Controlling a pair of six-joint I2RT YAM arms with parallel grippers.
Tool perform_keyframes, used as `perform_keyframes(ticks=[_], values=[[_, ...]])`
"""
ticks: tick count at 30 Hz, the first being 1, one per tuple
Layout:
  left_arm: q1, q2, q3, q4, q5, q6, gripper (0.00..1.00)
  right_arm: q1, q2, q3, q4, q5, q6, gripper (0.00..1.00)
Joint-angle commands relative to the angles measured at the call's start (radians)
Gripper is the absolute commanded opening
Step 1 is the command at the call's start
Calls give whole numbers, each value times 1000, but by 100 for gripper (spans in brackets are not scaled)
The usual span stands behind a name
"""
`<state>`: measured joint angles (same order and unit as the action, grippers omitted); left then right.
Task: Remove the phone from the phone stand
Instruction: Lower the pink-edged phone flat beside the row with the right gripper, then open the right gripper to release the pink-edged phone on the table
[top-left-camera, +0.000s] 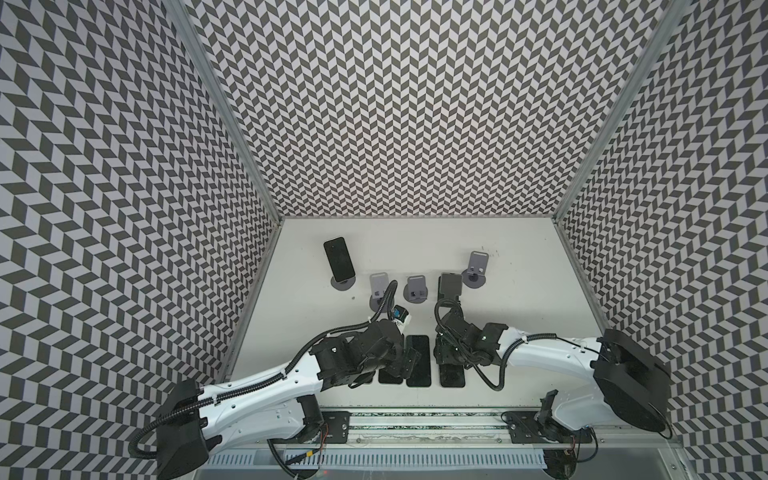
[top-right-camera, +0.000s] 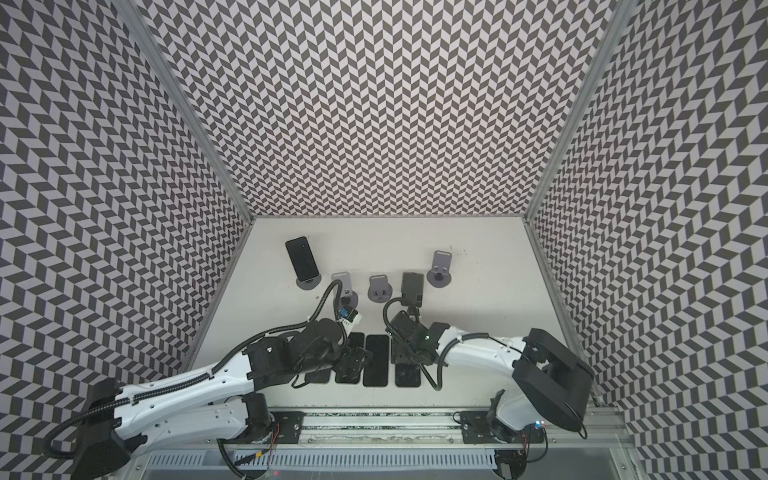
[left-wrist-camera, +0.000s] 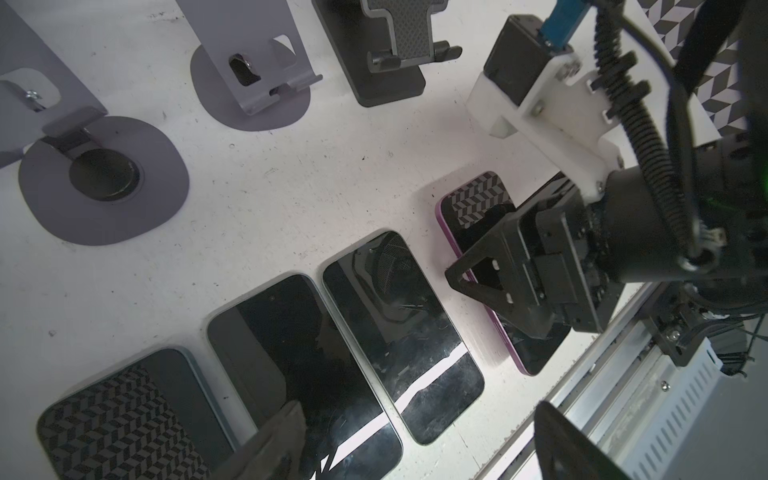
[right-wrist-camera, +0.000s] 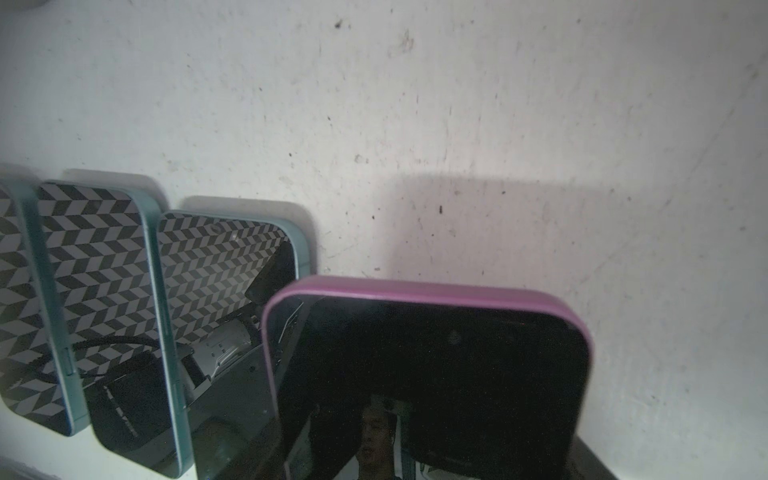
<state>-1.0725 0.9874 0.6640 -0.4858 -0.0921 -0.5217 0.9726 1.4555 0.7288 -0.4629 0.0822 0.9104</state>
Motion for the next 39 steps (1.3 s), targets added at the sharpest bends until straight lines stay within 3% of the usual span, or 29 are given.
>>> perform_keyframes(ticks=[1,28,39], values=[[6,-18,-10,-14,-24,-7,87,3,15,15,23,-7,25,61],[14,-24,-27,-11,-37,-20,87,4,89,35,24,-34,-2,66],[19,-24,-33,3,-38,-35,87,4,105,23,20,-47,-8,73]])
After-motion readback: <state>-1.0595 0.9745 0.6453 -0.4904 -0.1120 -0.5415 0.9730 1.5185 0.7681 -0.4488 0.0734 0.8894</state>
